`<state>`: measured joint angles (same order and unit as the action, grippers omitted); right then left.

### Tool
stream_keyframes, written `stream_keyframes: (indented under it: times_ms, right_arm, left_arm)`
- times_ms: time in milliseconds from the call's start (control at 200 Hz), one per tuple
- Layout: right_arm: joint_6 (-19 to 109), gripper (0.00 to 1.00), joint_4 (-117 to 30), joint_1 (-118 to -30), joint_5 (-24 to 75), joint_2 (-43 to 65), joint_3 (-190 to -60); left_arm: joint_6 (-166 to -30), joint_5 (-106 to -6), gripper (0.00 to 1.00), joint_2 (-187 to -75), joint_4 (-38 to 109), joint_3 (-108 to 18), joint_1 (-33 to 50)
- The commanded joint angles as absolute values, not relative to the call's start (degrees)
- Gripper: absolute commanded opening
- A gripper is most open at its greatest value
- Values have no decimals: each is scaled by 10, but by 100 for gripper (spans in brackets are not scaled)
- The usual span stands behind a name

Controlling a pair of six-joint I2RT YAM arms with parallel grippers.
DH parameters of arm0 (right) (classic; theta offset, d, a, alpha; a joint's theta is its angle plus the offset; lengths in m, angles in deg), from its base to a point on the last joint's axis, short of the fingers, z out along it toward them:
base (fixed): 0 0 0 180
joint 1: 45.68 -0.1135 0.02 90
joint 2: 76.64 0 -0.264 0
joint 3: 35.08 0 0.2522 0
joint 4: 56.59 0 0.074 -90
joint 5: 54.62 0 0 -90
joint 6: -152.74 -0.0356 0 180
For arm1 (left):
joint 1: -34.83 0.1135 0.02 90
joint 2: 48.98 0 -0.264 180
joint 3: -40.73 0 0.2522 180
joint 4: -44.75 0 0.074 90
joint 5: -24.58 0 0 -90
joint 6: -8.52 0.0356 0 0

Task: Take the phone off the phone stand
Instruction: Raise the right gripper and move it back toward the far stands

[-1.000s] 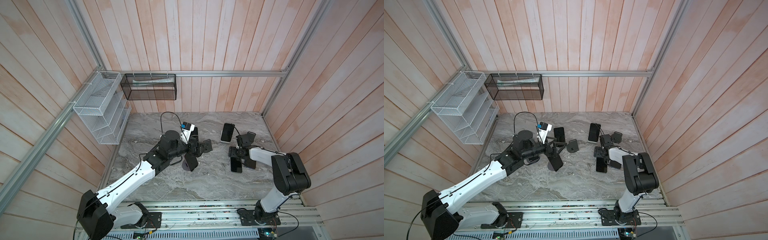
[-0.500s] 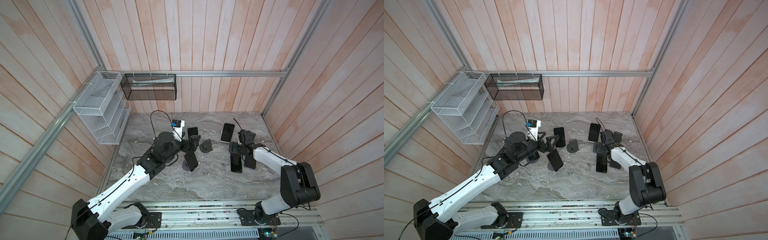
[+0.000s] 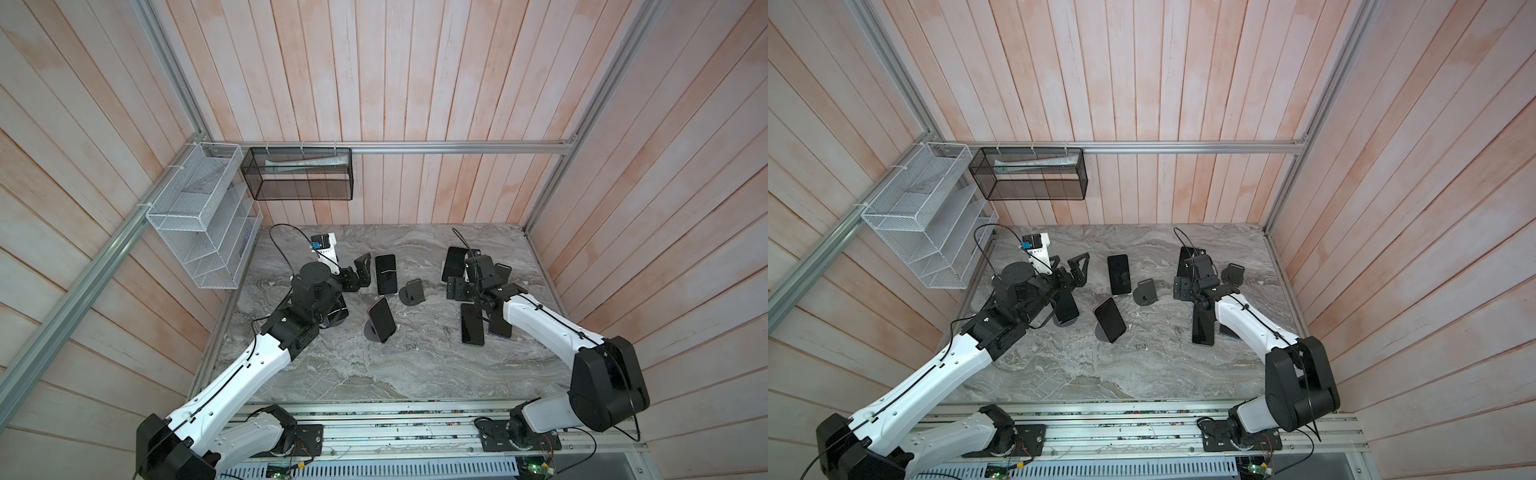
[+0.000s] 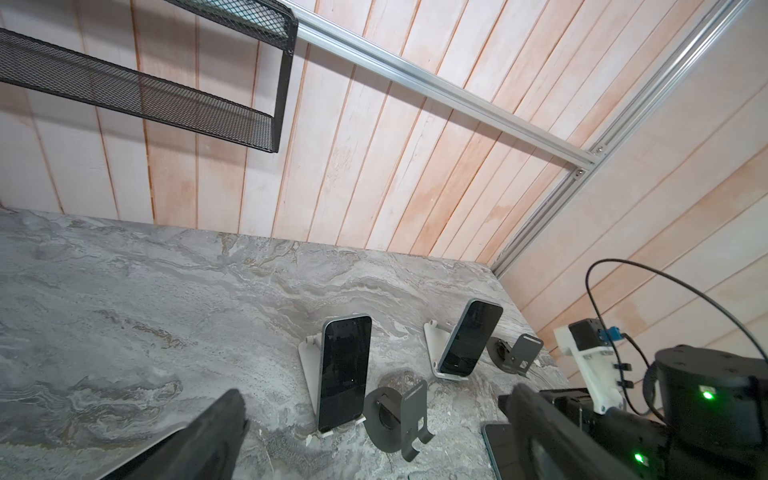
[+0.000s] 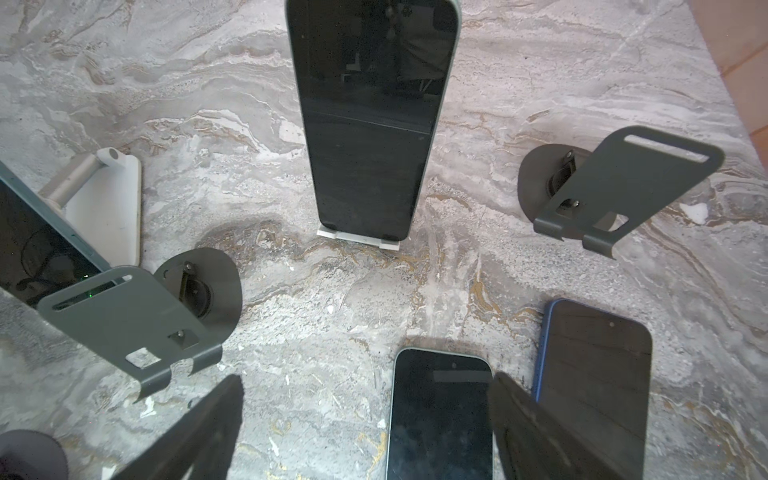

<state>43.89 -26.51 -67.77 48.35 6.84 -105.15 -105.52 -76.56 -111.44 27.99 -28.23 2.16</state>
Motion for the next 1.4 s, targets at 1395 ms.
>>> stream_keyframes:
  times_ms: [1395]
  right_arm:
    - [392, 83, -351, -663, 576, 106, -1141]
  left_arm:
    - [-1036, -499, 100, -1174, 275, -319, 42]
